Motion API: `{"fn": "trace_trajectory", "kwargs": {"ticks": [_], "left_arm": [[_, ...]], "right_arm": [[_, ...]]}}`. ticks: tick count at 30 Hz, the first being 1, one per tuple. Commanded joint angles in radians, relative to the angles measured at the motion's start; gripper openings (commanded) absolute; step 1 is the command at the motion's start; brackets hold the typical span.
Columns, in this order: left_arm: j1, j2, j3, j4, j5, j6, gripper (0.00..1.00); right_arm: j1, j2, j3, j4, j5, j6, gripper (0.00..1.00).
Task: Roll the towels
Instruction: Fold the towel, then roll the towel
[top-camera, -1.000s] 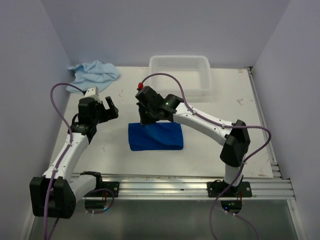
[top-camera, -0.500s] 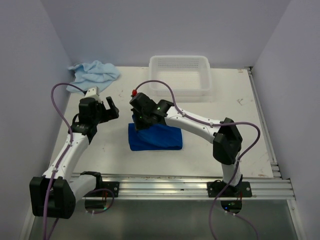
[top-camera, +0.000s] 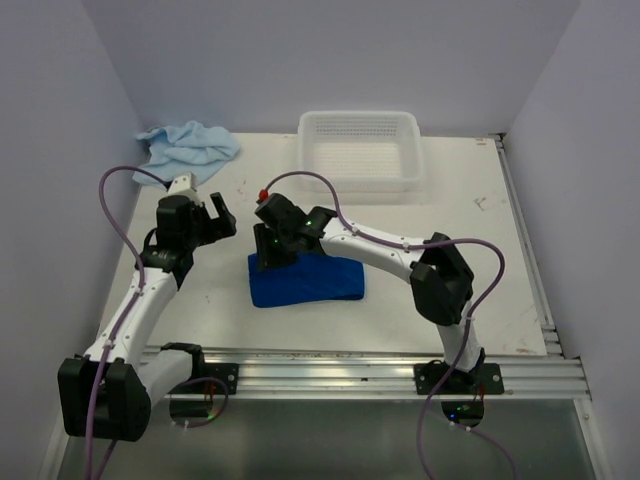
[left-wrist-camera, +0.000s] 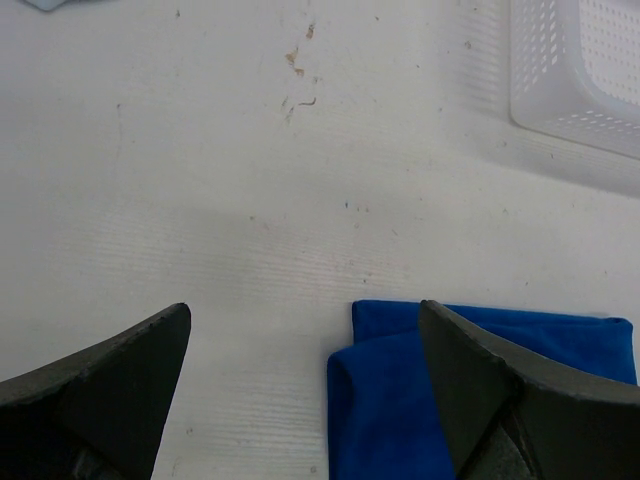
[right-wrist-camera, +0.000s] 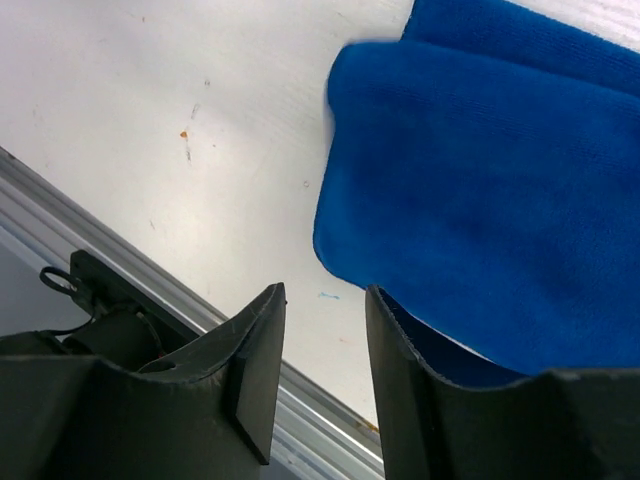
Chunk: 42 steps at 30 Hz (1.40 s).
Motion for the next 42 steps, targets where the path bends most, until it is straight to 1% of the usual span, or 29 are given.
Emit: {"fn": "trace_trajectory", "kwargs": {"ticks": [1, 3, 6, 7, 9, 10, 12, 13, 15, 16, 17, 19, 21, 24, 25, 28, 30, 31, 32, 34, 37, 42], "left_arm": [[-0.005, -0.025, 0.007, 0.003, -0.036, 0.014, 1.0], [-0.005, -0.028, 0.007, 0.002, -0.045, 0.014, 1.0], [-0.007, -0.034, 0.009, 0.0, -0.059, 0.014, 1.0], [-0.005, -0.034, 0.011, -0.004, -0.065, 0.013, 1.0], [-0.005, -0.032, 0.007, -0.006, -0.067, 0.013, 1.0], [-0.005, -0.028, 0.006, 0.0, -0.056, 0.01, 0.99], [-0.005, -0.017, 0.001, 0.006, -0.03, 0.011, 0.99], [-0.005, -0.002, 0.0, 0.017, 0.0, 0.013, 0.99], [-0.007, 0.017, 0.0, 0.02, 0.036, 0.016, 0.99], [-0.007, 0.024, 0.0, 0.028, 0.053, 0.023, 1.0], [-0.008, 0.029, -0.005, 0.034, 0.089, 0.023, 0.99], [-0.01, 0.023, -0.003, 0.043, 0.14, 0.016, 1.0], [-0.008, 0.009, -0.009, 0.058, 0.177, -0.001, 1.0], [-0.008, -0.028, -0.046, 0.136, 0.278, -0.064, 1.0], [-0.01, -0.034, -0.06, 0.204, 0.356, -0.114, 1.0], [-0.03, 0.001, -0.08, 0.316, 0.431, -0.19, 1.0], [-0.082, 0.029, -0.054, 0.315, 0.4, -0.19, 1.0], [-0.103, 0.047, -0.048, 0.31, 0.355, -0.182, 1.0], [-0.138, 0.054, -0.045, 0.319, 0.344, -0.182, 1.0], [-0.16, 0.083, -0.042, 0.347, 0.35, -0.199, 1.0], [-0.163, 0.121, -0.032, 0.362, 0.361, -0.211, 1.0], [-0.175, 0.153, -0.034, 0.385, 0.35, -0.221, 1.0]], "right_arm": [[0.007, -0.076, -0.02, 0.051, -0.038, 0.013, 0.43], [0.002, -0.119, -0.034, 0.053, -0.034, 0.016, 0.48], [-0.022, -0.177, -0.095, 0.051, -0.014, 0.035, 0.48], [-0.041, -0.225, -0.124, 0.06, -0.002, 0.039, 0.48], [-0.07, -0.283, -0.233, 0.077, 0.012, 0.061, 0.46], [-0.108, -0.342, -0.317, 0.1, 0.011, 0.073, 0.45], [-0.151, -0.401, -0.4, 0.106, 0.021, 0.079, 0.43], [-0.195, -0.436, -0.479, 0.108, 0.04, 0.078, 0.42], [-0.243, -0.53, -0.562, 0.114, 0.044, 0.076, 0.41], [-0.293, -0.558, -0.637, 0.116, 0.044, 0.075, 0.41], [-0.317, -0.611, -0.675, 0.123, 0.044, 0.073, 0.41], [-0.381, -0.651, -0.775, 0.157, 0.026, 0.075, 0.47], [-0.409, -0.68, -0.823, 0.171, 0.012, 0.072, 0.52], [-0.435, -0.668, -0.885, 0.209, -0.006, 0.076, 0.52], [-0.447, -0.659, -0.903, 0.233, -0.017, 0.082, 0.52], [-0.46, -0.615, -0.913, 0.278, -0.04, 0.084, 0.52], [-0.464, -0.58, -0.91, 0.292, -0.061, 0.082, 0.52], [-0.464, -0.567, -0.908, 0.309, -0.067, 0.082, 0.52], [-0.464, -0.558, -0.91, 0.318, -0.075, 0.085, 0.52], [-0.464, -0.521, -0.929, 0.367, -0.1, 0.105, 0.52], [-0.464, -0.472, -0.946, 0.385, -0.107, 0.122, 0.52], [-0.464, -0.463, -0.997, 0.445, -0.127, 0.15, 0.51]]}}
